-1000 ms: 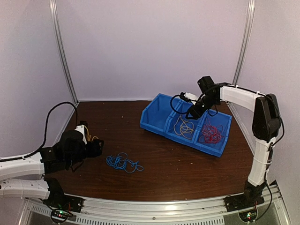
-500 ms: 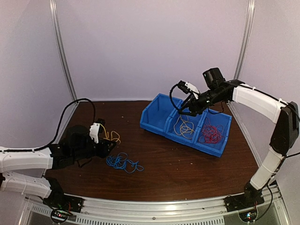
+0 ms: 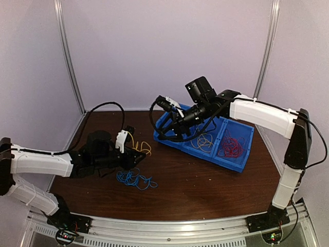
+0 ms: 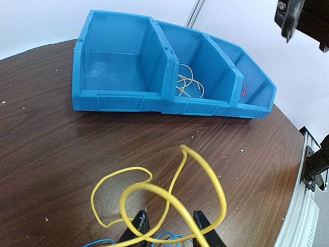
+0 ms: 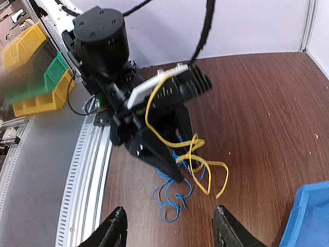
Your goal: Untangle the cables
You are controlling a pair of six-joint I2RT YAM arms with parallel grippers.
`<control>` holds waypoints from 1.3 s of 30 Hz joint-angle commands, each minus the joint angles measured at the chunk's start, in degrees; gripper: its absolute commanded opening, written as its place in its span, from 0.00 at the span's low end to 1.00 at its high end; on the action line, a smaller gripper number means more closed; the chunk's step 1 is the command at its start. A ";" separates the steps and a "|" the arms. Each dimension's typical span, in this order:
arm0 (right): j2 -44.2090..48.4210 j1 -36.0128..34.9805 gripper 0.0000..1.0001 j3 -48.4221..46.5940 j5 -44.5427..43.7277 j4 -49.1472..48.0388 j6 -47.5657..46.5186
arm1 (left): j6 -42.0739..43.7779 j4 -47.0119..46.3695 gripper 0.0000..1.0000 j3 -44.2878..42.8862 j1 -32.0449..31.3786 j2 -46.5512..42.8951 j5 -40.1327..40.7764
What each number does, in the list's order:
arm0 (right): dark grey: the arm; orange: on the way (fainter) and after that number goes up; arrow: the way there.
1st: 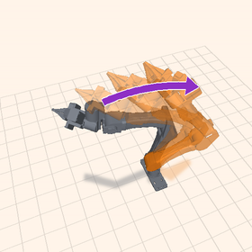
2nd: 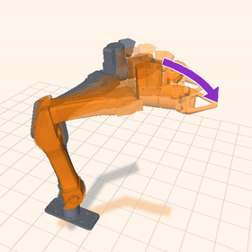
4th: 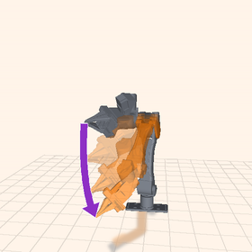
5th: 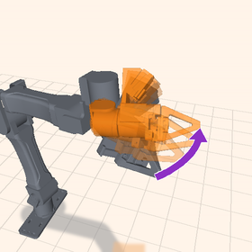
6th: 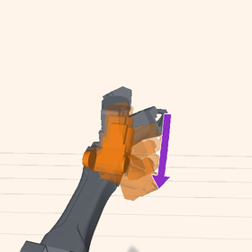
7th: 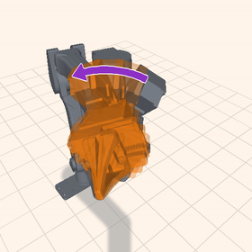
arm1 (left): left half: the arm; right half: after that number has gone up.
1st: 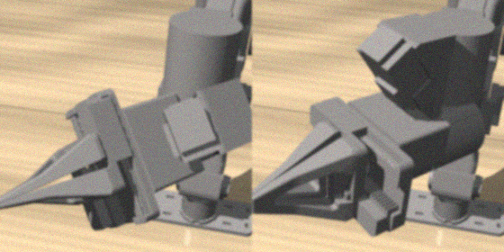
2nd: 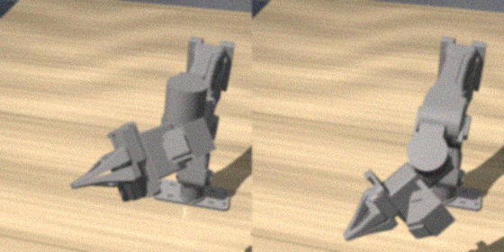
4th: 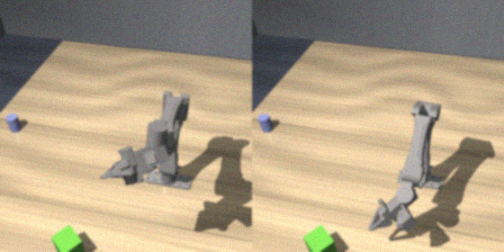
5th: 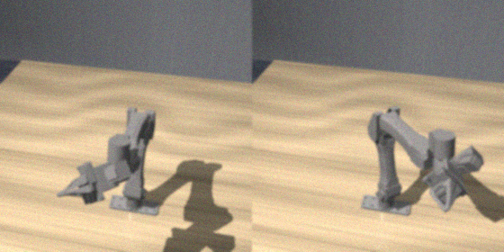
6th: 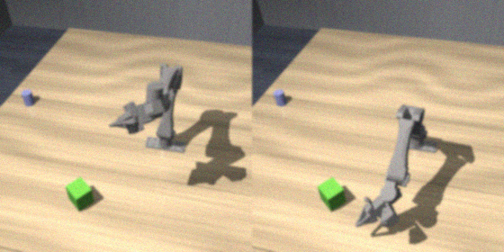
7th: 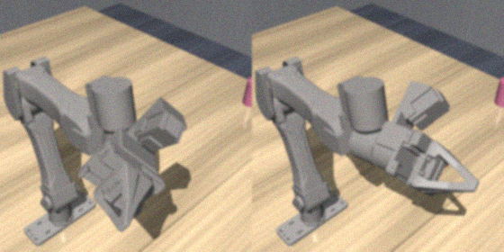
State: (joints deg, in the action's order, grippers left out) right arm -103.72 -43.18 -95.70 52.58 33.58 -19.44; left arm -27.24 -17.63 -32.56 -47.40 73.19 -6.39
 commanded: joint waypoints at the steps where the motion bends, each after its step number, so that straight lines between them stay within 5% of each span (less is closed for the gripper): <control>1: -3.95 -2.31 0.57 -4.53 1.73 -6.42 7.87 | 1.32 -3.38 0.31 -3.62 -1.87 3.31 -0.42; 17: -10.23 -8.15 0.56 -9.15 5.70 -5.97 10.26 | 1.01 -3.23 0.33 -5.69 -4.43 6.18 1.29; 20: -10.34 -8.41 0.46 -9.15 4.54 -6.68 11.19 | 0.97 -3.12 0.33 -5.35 -4.54 5.99 1.55; 26: -10.00 -8.26 0.02 -9.31 2.73 -7.15 11.55 | 0.75 -3.12 0.34 -4.51 -4.72 5.49 2.35; 39: -1.41 0.26 0.00 -17.44 -1.54 -3.47 7.63 | 0.06 -3.05 0.46 -0.62 -4.72 5.04 4.84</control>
State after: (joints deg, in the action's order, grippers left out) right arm -110.83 -47.05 -109.80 53.43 30.55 -10.74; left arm -26.89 -19.14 -34.96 -52.07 78.81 -3.09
